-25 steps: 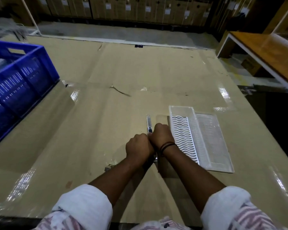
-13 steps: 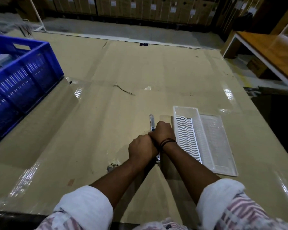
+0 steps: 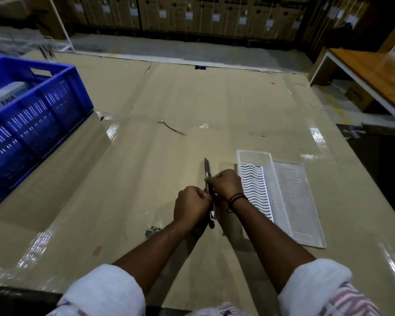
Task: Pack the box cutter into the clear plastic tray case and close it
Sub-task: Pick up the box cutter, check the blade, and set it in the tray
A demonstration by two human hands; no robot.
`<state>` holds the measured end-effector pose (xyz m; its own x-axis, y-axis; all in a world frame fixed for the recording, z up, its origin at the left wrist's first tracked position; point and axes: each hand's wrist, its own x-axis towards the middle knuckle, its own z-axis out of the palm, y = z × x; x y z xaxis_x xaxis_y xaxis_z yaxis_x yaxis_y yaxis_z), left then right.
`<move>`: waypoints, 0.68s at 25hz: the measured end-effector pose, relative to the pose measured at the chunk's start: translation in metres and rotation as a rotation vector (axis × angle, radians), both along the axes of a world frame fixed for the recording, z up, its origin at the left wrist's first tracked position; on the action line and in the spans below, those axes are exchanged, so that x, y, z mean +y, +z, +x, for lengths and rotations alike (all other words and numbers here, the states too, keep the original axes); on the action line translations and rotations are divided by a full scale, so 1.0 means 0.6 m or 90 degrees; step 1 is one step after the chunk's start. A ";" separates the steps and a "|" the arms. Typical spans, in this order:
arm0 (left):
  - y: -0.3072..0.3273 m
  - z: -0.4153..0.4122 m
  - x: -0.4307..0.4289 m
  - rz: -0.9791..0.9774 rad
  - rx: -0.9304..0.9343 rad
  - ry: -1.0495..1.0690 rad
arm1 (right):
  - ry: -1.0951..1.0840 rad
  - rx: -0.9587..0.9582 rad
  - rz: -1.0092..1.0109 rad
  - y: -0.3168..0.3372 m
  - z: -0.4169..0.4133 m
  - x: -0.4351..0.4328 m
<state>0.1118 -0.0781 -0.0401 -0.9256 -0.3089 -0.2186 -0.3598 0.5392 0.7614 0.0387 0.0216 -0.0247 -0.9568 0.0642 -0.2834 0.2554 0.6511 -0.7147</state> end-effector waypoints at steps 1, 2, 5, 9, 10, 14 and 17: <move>0.004 0.000 -0.003 0.056 0.007 0.011 | -0.012 0.005 -0.048 0.005 -0.002 0.005; 0.009 -0.001 -0.007 0.113 0.015 0.017 | -0.032 0.002 -0.113 0.014 -0.002 0.012; 0.043 -0.005 -0.011 0.226 0.048 0.011 | -0.097 -0.036 -0.394 0.043 -0.001 0.025; 0.087 -0.005 -0.004 0.289 0.077 -0.027 | -0.090 0.011 -0.489 0.067 0.004 0.039; 0.095 -0.004 -0.001 0.292 0.095 -0.038 | -0.092 0.025 -0.502 0.076 0.004 0.045; 0.097 0.011 0.002 0.222 0.137 -0.158 | -0.093 0.070 -0.509 0.096 0.006 0.064; 0.102 0.025 0.008 0.126 0.144 -0.284 | -0.090 0.099 -0.508 0.104 0.003 0.081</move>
